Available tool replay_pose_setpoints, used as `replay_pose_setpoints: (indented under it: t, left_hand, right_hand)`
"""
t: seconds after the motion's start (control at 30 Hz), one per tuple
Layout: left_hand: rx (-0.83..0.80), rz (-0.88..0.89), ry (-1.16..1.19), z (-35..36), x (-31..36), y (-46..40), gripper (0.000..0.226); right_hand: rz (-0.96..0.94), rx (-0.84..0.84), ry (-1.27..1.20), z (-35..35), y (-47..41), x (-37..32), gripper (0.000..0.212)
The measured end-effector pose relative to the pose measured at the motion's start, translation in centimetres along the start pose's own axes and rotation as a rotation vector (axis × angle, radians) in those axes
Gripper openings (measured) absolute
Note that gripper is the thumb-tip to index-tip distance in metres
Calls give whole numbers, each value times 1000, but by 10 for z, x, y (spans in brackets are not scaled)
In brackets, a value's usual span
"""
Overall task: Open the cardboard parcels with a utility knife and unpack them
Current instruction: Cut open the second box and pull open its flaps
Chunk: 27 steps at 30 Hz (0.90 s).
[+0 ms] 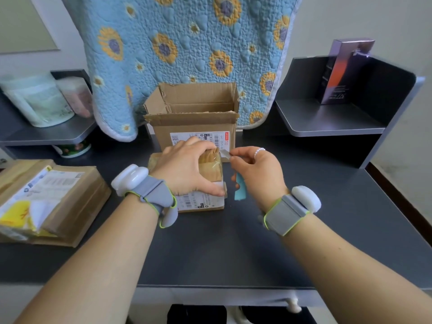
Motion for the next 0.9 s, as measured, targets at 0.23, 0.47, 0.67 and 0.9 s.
replay_pose_setpoints:
  t: [0.23,0.47,0.67,0.9]
  left_hand:
    - [-12,-1,5,0,0,0,93]
    - [-15,-1,1,1,-1,0,94]
    - [-5,-28,13,0,-1,-3,92]
    - [0,-41,-5,-1,2,-2,94]
  right_hand:
    - [-45,12,128,-2,1,-10,13]
    - [-9,-38,151,-4,3,-17,12]
    - [11,-201,183,3,11,-18,25]
    - [21,-161,161,-5,6,-24,22]
Point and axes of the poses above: each hand's wrist, its own y-axis away from the middle knuckle, its own z-axis out of the palm, x = y × z, the point moved 5 cm from there along -y, towards the middle knuckle, and after that the axes turned 4 degrees about -x, right-handed, at the moved point
